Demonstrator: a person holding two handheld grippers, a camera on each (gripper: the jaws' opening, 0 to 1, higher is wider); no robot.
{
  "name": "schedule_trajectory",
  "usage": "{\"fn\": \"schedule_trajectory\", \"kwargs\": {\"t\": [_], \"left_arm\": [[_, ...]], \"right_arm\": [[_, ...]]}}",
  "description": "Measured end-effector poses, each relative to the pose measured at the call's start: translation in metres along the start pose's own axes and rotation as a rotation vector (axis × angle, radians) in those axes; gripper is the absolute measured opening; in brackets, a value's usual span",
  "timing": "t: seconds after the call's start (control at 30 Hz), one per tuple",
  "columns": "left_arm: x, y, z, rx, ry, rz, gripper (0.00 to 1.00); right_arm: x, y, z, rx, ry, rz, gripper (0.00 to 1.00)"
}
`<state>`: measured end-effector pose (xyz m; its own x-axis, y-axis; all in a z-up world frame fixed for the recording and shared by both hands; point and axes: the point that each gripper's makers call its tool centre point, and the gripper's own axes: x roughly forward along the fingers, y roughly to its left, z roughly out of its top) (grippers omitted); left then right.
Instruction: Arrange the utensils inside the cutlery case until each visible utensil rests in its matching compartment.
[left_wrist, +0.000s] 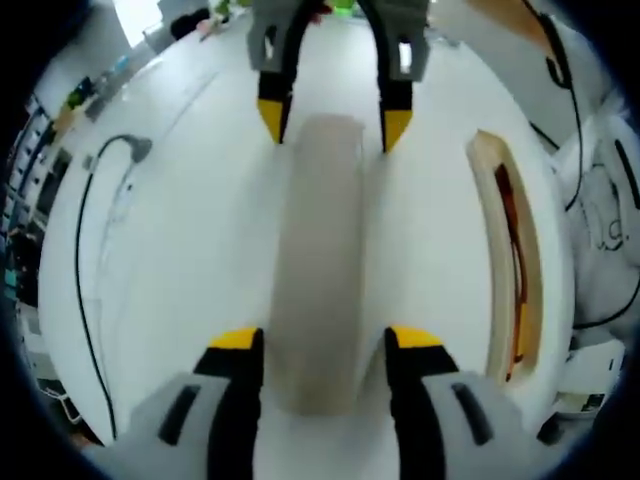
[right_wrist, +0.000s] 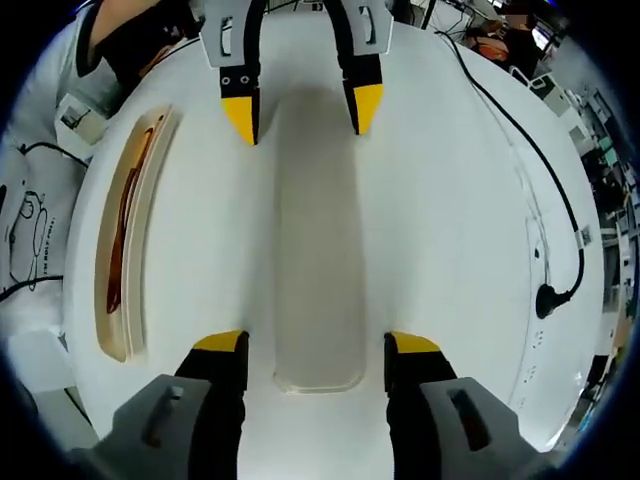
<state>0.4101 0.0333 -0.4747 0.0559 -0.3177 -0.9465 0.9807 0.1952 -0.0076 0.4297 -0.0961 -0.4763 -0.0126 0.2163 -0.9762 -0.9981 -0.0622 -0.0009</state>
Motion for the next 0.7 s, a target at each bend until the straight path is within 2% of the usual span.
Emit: {"fn": "schedule_trajectory", "kwargs": {"t": [0.07, 0.17, 0.2, 0.23, 0.27, 0.3, 0.33, 0.37, 0.5, 0.53, 0.6, 0.7], "left_arm": [[0.0005, 0.0000, 0.0009, -0.010, 0.014, 0.004, 0.50], [0.0003, 0.0006, 0.0009, -0.020, 0.022, 0.007, 0.48], [0.0001, 0.0009, 0.0014, -0.035, 0.022, 0.012, 0.46], [-0.0001, -0.0002, 0.0027, -0.036, 0.015, 0.012, 0.38], [-0.0023, 0.0054, 0.0012, -0.029, 0.026, 0.053, 0.37], [0.0003, 0.0006, 0.0010, -0.031, 0.014, 0.029, 0.37], [0.0002, 0.0015, 0.0012, -0.016, 0.001, 0.034, 0.37], [0.0000, 0.0021, -0.0003, -0.033, -0.005, 0.034, 0.37], [0.0007, 0.0014, 0.0010, -0.028, -0.029, 0.039, 0.36], [0.0011, 0.0011, 0.0021, -0.030, -0.024, 0.041, 0.36], [0.0007, 0.0003, 0.0031, -0.002, 0.032, 0.069, 0.36], [0.0007, -0.0007, 0.0044, -0.006, 0.036, 0.071, 0.36]], "right_arm": [[0.0003, 0.0000, 0.0005, 0.003, 0.001, 0.000, 0.56], [0.0007, 0.0002, 0.0019, -0.001, 0.035, 0.000, 0.54], [0.0006, 0.0008, 0.0020, -0.001, 0.052, 0.000, 0.53], [0.0005, 0.0014, 0.0022, -0.003, 0.066, 0.002, 0.51], [-0.0010, 0.0013, -0.0002, 0.008, 0.103, -0.009, 0.47], [0.0007, 0.0028, 0.0043, 0.003, 0.091, -0.002, 0.37], [-0.0002, -0.0021, -0.0029, 0.075, 0.126, -0.046, 0.35], [0.0028, -0.0014, -0.0021, 0.020, 0.123, -0.018, 0.35], [0.0015, -0.0002, -0.0020, 0.038, 0.096, -0.025, 0.35], [0.0030, 0.0003, -0.0005, 0.032, 0.095, -0.024, 0.34], [0.0018, 0.0009, 0.0024, 0.022, 0.101, -0.022, 0.34], [-0.0016, 0.0033, 0.0031, 0.007, 0.108, -0.028, 0.34]]}}
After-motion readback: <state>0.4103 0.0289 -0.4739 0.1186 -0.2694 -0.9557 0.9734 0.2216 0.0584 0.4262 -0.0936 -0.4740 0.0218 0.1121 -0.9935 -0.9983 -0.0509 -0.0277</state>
